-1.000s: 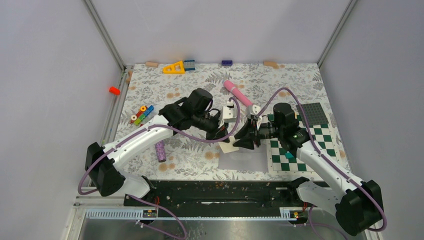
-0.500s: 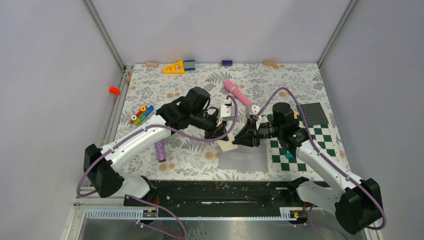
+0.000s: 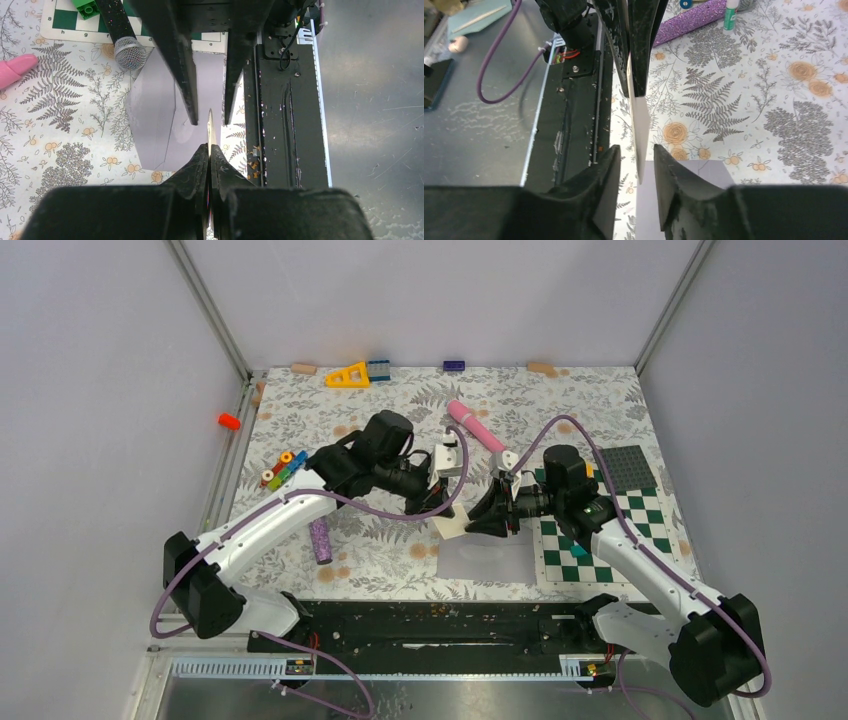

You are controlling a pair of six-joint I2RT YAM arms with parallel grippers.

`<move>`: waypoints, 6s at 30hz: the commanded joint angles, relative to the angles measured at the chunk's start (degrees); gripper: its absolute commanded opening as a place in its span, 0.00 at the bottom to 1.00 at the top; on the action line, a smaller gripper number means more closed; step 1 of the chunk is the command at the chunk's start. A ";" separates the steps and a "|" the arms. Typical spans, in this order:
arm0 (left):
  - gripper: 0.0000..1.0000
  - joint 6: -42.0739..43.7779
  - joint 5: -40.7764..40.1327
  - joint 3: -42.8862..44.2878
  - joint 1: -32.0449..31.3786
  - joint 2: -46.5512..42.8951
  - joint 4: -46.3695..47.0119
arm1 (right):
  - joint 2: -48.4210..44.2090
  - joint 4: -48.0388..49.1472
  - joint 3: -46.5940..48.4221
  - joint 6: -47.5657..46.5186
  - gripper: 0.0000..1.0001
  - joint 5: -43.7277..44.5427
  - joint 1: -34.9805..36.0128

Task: Place the letter into the envelope and seal it
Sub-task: Fold the letter, then place the letter at the center of the board.

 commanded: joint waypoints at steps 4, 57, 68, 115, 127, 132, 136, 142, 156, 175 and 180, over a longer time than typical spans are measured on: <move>0.00 0.04 2.56 2.32 0.83 -2.71 2.74 | 0.26 -0.05 1.32 -0.42 0.07 -0.94 0.37; 0.00 -1.29 5.78 2.69 3.75 -4.56 3.12 | 1.54 -2.63 1.57 -1.69 0.17 -1.01 0.81; 0.00 -1.01 6.04 1.19 3.77 -4.65 3.96 | -2.47 -4.55 2.36 -3.97 0.86 2.88 0.55; 0.99 -1.91 2.89 -2.92 14.27 -10.82 8.60 | 3.79 -20.73 13.12 0.22 0.00 14.62 -13.68; 0.99 -1.66 -1.00 -6.53 22.14 -10.85 7.45 | 15.53 -32.55 21.28 8.75 0.00 19.29 -32.32; 0.99 -3.99 -1.66 -10.23 23.09 -13.17 10.32 | 22.82 -32.45 23.66 13.87 0.00 19.13 -39.49; 0.99 -5.72 -1.33 -12.34 23.51 -14.60 12.26 | 28.60 -32.36 25.24 18.49 0.00 20.89 -42.76; 0.99 -6.46 -0.20 -13.48 23.67 -15.07 12.74 | 32.51 -30.77 24.93 20.19 0.00 24.98 -44.08; 0.99 -7.35 1.19 -15.12 23.79 -14.99 14.45 | 36.31 -29.80 24.62 19.25 0.01 33.19 -46.21; 0.99 -7.52 1.83 -15.35 23.93 -15.19 14.92 | 36.93 -31.83 24.72 18.35 0.39 36.59 -46.48; 0.99 -7.61 2.03 -15.41 23.97 -15.36 14.89 | 36.47 -31.88 24.24 17.92 0.40 37.52 -46.48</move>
